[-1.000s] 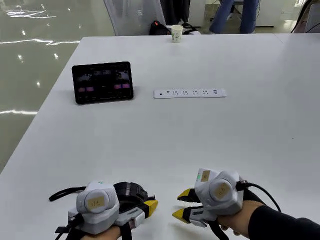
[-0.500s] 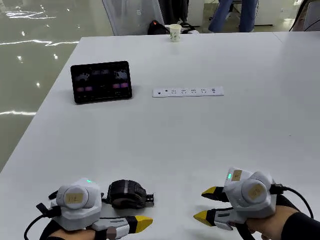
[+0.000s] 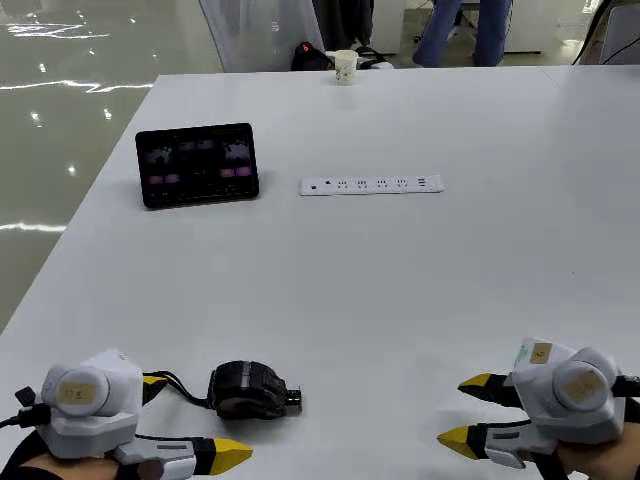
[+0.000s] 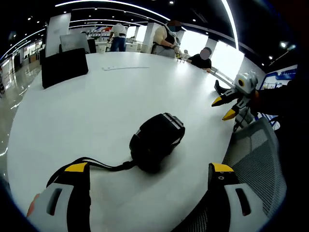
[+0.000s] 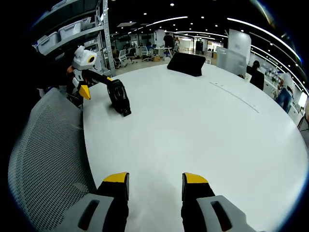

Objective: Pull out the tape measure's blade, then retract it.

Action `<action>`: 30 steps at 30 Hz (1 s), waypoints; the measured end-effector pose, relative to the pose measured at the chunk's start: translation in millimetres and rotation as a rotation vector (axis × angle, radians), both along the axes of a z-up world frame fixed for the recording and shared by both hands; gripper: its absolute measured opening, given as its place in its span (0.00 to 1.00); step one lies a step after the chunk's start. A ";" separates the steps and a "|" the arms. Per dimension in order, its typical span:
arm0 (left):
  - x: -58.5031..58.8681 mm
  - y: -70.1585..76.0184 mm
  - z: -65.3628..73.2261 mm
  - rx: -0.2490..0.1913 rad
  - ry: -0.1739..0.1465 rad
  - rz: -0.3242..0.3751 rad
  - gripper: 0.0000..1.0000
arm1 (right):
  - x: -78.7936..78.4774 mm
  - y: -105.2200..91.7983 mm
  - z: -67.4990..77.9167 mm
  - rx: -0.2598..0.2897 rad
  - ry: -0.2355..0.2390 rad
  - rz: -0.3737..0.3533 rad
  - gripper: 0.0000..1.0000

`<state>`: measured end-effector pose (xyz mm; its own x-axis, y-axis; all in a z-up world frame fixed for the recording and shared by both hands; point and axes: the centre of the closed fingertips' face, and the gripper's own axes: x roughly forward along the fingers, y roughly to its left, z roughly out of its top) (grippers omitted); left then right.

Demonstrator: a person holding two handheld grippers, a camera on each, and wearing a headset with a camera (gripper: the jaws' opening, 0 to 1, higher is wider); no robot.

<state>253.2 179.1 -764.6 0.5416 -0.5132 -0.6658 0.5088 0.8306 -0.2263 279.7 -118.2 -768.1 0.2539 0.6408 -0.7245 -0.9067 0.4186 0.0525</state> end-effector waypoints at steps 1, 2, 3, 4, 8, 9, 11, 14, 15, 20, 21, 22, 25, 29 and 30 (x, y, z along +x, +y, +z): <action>-0.8 3.4 0.9 0.017 -0.003 -0.008 0.99 | 0.1 -5.2 0.1 -0.003 -0.001 -0.003 0.42; -1.0 5.6 1.8 0.027 -0.009 -0.013 0.99 | -0.1 -8.6 0.6 -0.006 -0.004 -0.004 0.43; -2.5 5.8 3.5 0.028 -0.007 -0.022 0.99 | 0.1 -12.5 1.3 -0.007 -0.006 -0.007 0.44; -3.5 7.1 6.3 0.029 -0.010 -0.028 0.99 | 1.5 -18.1 2.1 0.000 -0.003 -0.020 0.45; -5.9 12.4 11.6 0.034 -0.010 -0.036 0.99 | 3.7 -34.1 2.9 0.014 0.017 -0.058 0.52; -7.0 13.6 12.8 0.037 -0.011 -0.037 0.99 | 3.7 -38.9 3.0 0.012 0.018 -0.061 0.53; -8.9 15.3 13.5 0.041 -0.005 -0.040 0.99 | 4.7 -45.1 3.0 0.000 0.009 -0.062 0.57; -10.8 19.5 13.3 0.042 -0.004 -0.044 0.99 | 5.7 -53.6 5.2 -0.019 -0.006 -0.056 0.62; -10.9 20.2 13.9 0.042 -0.004 -0.044 0.99 | 5.9 -55.5 5.4 -0.022 -0.007 -0.054 0.63; -13.2 22.2 17.5 0.042 -0.003 -0.047 0.99 | 5.6 -68.0 3.2 -0.046 -0.018 -0.053 0.72; -13.2 24.1 17.0 0.044 0.002 -0.048 0.99 | 5.2 -71.0 3.6 -0.045 -0.017 -0.062 0.74; -13.3 25.1 17.3 0.045 0.003 -0.049 0.99 | 5.1 -73.0 3.6 -0.042 -0.012 -0.072 0.76; -12.7 27.8 19.3 0.047 0.004 -0.049 0.99 | 3.4 -78.5 2.9 -0.038 -0.003 -0.090 0.83; -12.7 29.0 20.4 0.049 0.006 -0.054 0.99 | 1.8 -74.9 7.9 -0.023 0.005 -0.104 0.91; -12.7 28.9 20.9 0.051 0.004 -0.057 0.99 | 2.2 -73.7 9.4 -0.015 0.004 -0.104 0.94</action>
